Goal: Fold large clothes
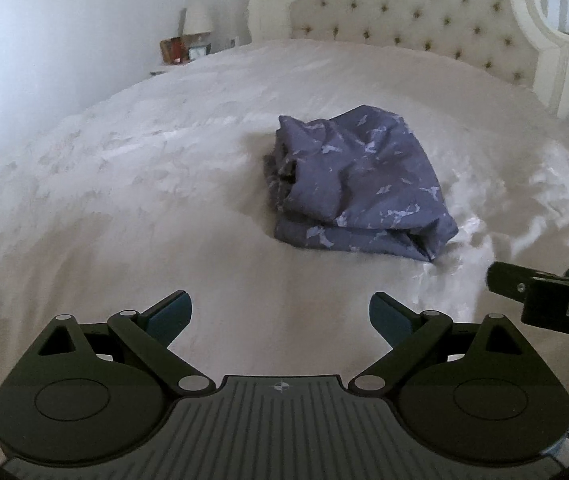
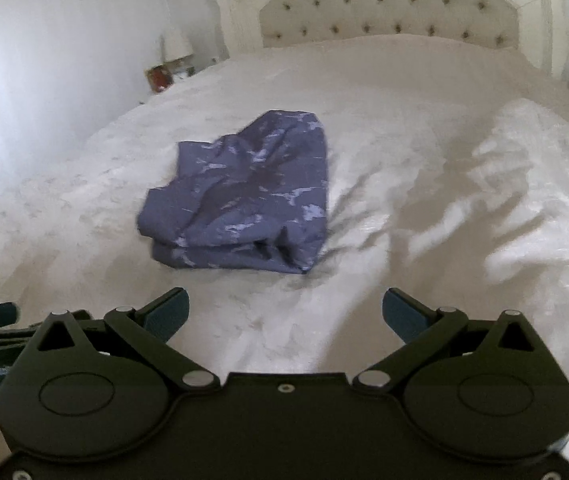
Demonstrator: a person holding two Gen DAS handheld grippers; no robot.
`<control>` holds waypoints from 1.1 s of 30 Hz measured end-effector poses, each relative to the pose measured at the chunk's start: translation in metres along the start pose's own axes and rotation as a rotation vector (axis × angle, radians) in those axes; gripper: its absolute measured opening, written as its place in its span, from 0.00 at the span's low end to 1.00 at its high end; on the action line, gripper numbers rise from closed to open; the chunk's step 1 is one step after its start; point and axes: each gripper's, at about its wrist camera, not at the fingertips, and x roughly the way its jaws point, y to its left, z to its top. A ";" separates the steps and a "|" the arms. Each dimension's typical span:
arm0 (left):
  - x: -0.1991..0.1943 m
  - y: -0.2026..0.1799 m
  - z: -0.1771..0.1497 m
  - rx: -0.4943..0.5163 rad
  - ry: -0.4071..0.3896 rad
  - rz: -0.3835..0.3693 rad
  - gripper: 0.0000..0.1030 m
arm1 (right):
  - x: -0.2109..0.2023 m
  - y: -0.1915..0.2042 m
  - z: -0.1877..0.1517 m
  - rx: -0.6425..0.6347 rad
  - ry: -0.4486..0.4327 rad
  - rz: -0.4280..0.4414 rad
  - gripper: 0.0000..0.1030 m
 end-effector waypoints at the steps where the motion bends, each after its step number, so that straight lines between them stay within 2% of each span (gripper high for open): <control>1: 0.000 0.001 0.000 -0.002 0.005 0.003 0.94 | -0.001 0.001 0.000 -0.009 0.003 -0.030 0.99; 5: -0.001 0.002 -0.002 -0.003 0.017 0.009 0.94 | -0.001 0.003 0.000 -0.035 0.016 -0.094 0.99; 10: -0.002 0.004 -0.004 -0.011 0.040 0.001 0.94 | -0.003 -0.001 0.000 -0.014 0.039 0.020 0.99; 12: -0.003 0.005 -0.005 -0.014 0.046 -0.007 0.94 | -0.003 0.002 0.000 -0.016 0.043 0.037 0.99; 33: 0.000 0.007 -0.009 -0.003 0.094 -0.023 0.94 | 0.004 -0.005 0.002 0.051 0.079 0.072 0.99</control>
